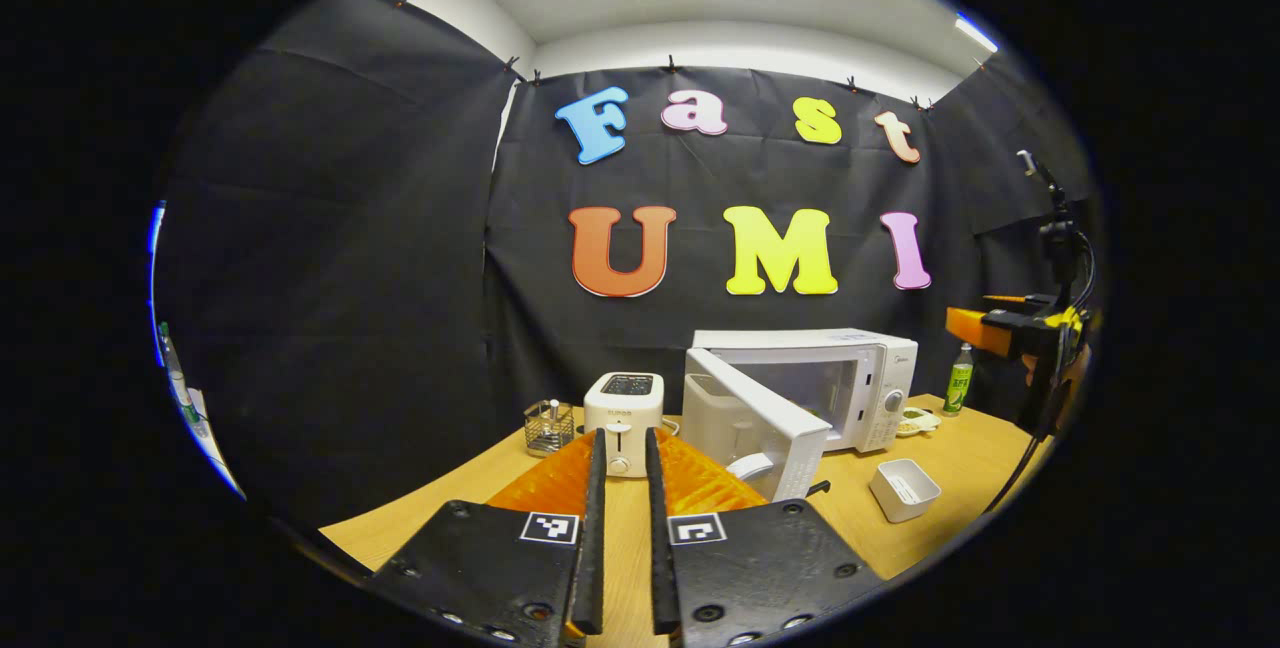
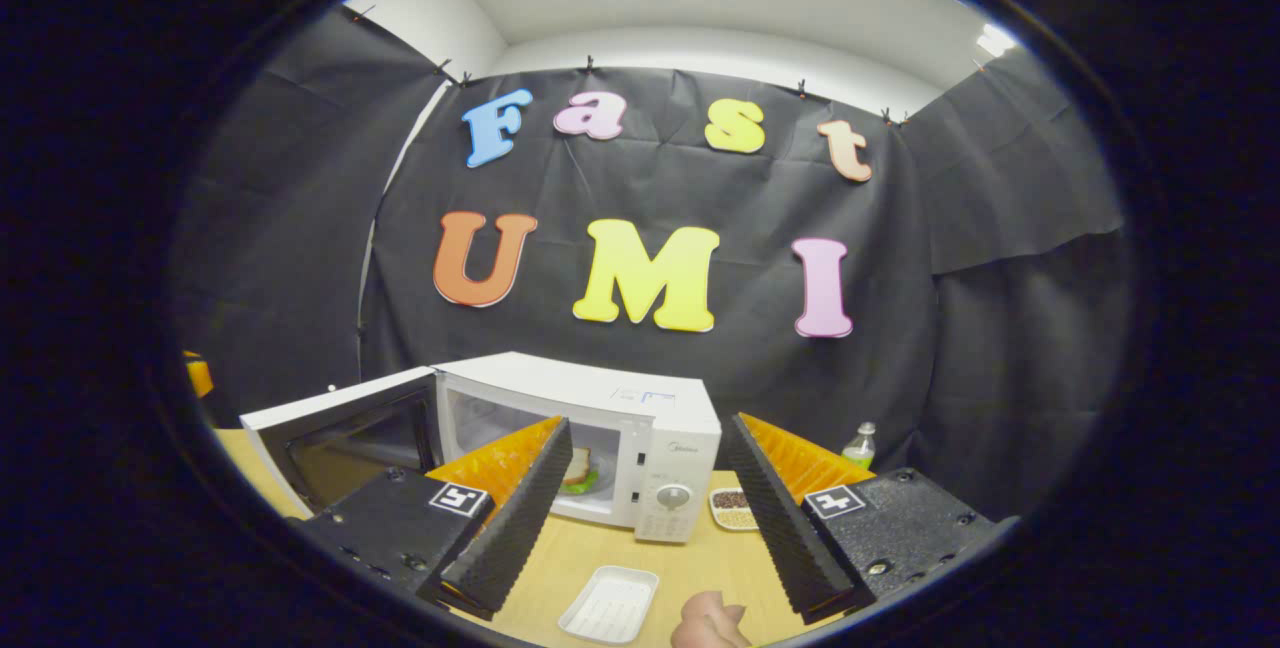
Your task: Open the microwave oven with the left hand, put the food in, and close the microwave oven.
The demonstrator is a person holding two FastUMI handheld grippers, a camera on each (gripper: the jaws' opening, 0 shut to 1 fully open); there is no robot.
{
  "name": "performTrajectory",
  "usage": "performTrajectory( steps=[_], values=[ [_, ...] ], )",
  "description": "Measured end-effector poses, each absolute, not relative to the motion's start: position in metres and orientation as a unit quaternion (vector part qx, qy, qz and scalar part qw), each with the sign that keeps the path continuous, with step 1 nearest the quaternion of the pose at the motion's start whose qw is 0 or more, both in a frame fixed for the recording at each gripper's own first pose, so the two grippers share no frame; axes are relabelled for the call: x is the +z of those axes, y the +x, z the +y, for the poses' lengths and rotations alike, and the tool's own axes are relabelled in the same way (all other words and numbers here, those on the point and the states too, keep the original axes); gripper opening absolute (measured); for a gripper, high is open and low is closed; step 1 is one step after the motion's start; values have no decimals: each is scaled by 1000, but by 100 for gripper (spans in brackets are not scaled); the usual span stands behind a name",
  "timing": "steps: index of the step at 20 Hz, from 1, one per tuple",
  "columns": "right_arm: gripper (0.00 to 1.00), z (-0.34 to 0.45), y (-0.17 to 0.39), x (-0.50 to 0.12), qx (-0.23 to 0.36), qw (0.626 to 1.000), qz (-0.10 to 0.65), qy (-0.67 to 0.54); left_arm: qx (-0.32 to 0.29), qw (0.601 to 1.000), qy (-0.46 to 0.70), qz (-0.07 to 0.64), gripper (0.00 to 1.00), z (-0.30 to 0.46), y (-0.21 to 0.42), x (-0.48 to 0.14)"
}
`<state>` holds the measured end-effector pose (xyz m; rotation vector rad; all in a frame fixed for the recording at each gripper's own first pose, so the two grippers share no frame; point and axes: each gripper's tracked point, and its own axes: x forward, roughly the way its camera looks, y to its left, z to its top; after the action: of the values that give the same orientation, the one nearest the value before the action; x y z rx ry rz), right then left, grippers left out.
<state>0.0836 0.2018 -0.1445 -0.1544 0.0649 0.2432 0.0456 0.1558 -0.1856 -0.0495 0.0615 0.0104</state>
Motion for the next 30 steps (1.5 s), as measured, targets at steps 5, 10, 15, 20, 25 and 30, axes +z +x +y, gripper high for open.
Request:
performTrajectory(
  steps=[5, 10, 15, 20, 25, 30],
  values=[
    [100, 154, 12, -108, 122, 990, 10, -72, 6, 997, -45, 59, 0, 165, 68, -226],
    [100, 120, -25, -91, 133, 990, 28, -43, -43, 996, -21, 72, 0, 136, 76, -253],
    [96, 85, -42, -83, 137, 990, 34, -9, -75, 995, -14, 71, 0, 102, 70, -252],
    [100, 62, -49, -74, 147, 988, 39, 22, -104, 991, -16, 87, 0, 73, 79, -263],
    [100, 52, -46, -60, 147, 989, 28, 9, -125, 987, -26, 99, 0, 43, 95, -272],
    [96, 47, -36, -50, 143, 990, 20, 5, -157, 982, -23, 103, 0, 9, 108, -276]
  ],
)
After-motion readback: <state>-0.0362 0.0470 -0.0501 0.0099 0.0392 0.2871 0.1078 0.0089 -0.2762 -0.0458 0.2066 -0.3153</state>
